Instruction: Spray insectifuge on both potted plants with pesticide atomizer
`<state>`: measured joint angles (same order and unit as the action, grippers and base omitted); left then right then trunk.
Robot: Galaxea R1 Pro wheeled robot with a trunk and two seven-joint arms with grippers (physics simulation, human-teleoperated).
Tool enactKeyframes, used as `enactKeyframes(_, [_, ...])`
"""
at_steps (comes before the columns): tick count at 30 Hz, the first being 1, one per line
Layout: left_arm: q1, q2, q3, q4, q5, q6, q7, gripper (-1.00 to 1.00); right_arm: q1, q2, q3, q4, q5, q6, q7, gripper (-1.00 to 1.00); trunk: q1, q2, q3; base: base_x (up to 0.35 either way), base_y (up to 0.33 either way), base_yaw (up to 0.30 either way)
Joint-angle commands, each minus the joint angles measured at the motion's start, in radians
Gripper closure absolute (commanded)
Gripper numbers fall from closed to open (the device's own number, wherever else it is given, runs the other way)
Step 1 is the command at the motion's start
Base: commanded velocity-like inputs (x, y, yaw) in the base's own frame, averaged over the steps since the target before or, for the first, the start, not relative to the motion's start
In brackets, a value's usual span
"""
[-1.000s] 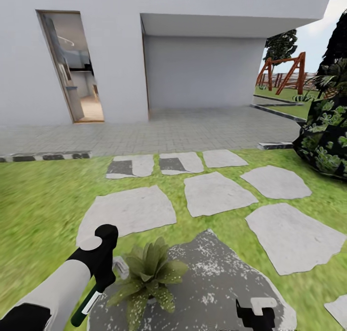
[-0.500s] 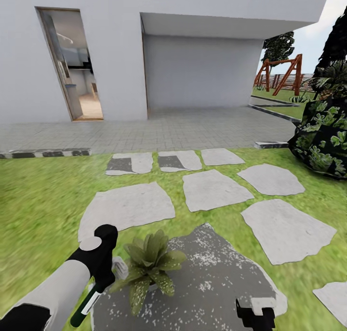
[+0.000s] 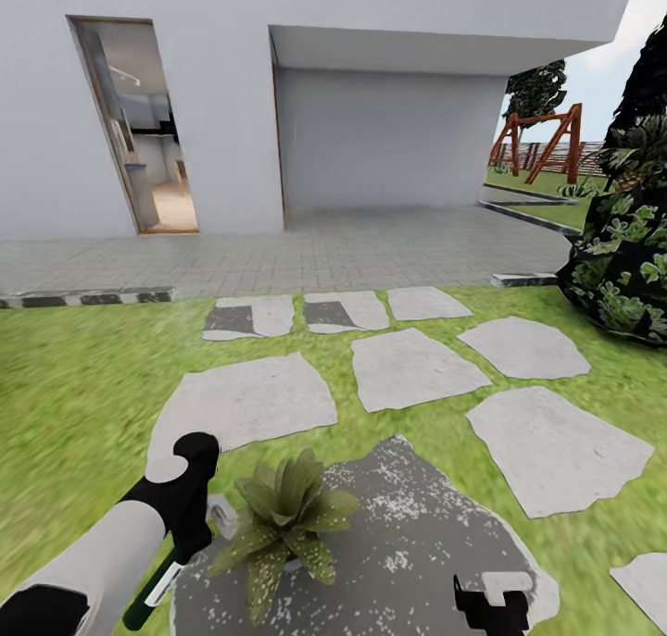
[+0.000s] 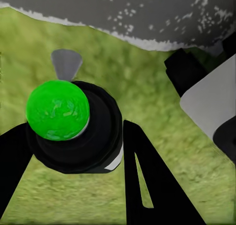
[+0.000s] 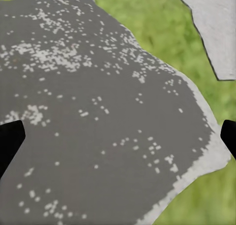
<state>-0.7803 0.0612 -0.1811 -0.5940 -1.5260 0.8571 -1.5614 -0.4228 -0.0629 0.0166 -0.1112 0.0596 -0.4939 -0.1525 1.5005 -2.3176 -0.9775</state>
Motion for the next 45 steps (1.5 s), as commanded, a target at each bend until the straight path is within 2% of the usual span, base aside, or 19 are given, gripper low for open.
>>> enactKeyframes(1, [0.000, 0.006, -0.005, -0.001, -0.005, 0.010, -0.009, 1.00, -0.001, 0.000, 0.002, 0.001, 0.006, -0.002, -0.007, -1.00, 0.000, 0.000, -0.001, 0.000, 0.000, 0.000])
enactKeyframes(4, [0.001, 0.008, -0.005, -0.001, -0.006, 0.009, -0.009, 1.00, -0.001, 0.000, 0.002, 0.001, 0.006, -0.002, -0.007, -1.00, 0.000, 0.000, -0.001, 0.000, 0.000, 0.000])
enactKeyframes(11, [0.000, -0.013, -0.002, -0.001, -0.008, 0.011, -0.009, 1.00, -0.001, 0.000, 0.002, 0.001, 0.006, -0.002, -0.007, -1.00, 0.000, 0.000, -0.001, 0.000, 0.000, -0.160])
enactKeyframes(23, [-0.003, -0.012, -0.005, -0.003, -0.008, 0.013, -0.009, 1.00, -0.001, 0.000, 0.002, 0.001, 0.006, -0.002, -0.007, -1.00, 0.000, 0.000, -0.001, -0.155, 0.080, -0.012])
enactKeyframes(33, [-0.012, -0.031, -0.004, -0.005, -0.008, 0.014, -0.009, 1.00, -0.001, 0.000, 0.002, 0.001, 0.006, -0.002, -0.007, -1.00, 0.000, 0.000, -0.001, -0.002, 0.005, 0.000])
enactKeyframes(36, [-0.004, -0.019, -0.005, -0.002, -0.006, 0.009, -0.009, 1.00, -0.001, 0.000, 0.002, 0.001, 0.006, -0.002, -0.007, -1.00, 0.000, 0.000, -0.001, 0.000, 0.000, 0.000])
enactKeyframes(40, [-0.002, 0.008, -0.003, -0.001, -0.004, 0.007, -0.009, 1.00, -0.001, 0.000, 0.002, 0.001, 0.006, -0.002, -0.007, -1.00, 0.000, 0.000, -0.001, 0.000, 0.000, -0.077])
enactKeyframes(43, [-0.002, 0.010, -0.005, -0.001, -0.005, 0.007, -0.009, 1.00, -0.001, 0.000, 0.002, 0.001, 0.006, -0.002, -0.007, -1.00, 0.000, 0.000, -0.001, 0.000, 0.000, -0.231])
enactKeyframes(45, [-0.002, 0.003, -0.007, -0.001, -0.008, 0.008, -0.009, 1.00, -0.001, 0.000, 0.002, 0.000, 0.006, -0.002, -0.007, -1.00, 0.000, 0.000, -0.001, 0.000, 0.000, -0.073])
